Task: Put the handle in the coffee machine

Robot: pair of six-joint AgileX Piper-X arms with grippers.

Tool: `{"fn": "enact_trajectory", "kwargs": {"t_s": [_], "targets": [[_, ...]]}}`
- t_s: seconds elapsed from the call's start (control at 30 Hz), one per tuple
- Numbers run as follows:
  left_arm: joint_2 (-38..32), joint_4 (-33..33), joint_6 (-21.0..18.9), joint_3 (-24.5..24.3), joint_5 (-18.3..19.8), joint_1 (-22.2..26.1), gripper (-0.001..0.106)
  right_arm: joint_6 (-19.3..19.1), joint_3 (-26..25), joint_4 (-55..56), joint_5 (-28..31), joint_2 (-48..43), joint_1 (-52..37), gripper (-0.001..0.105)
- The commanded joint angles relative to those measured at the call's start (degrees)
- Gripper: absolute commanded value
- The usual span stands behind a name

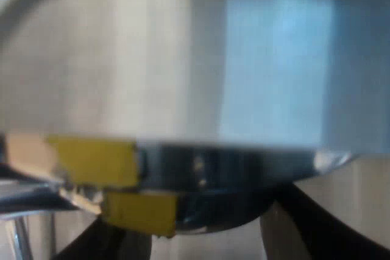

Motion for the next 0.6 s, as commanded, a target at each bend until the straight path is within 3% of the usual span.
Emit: {"fn": "enact_trajectory", "kwargs": {"t_s": [0.03,0.6], "targets": [[-1.4,-3.1,-0.6,-1.4,6.5,-0.6,0.065,0.0,-0.6,-4.2,0.3,-1.1,-0.1,0.044],[-1.7,-3.1,-1.1,-1.4,6.7,-0.6,0.066,0.2,-0.6,-6.7,0.3,-1.1,-0.1,0.044]]}}
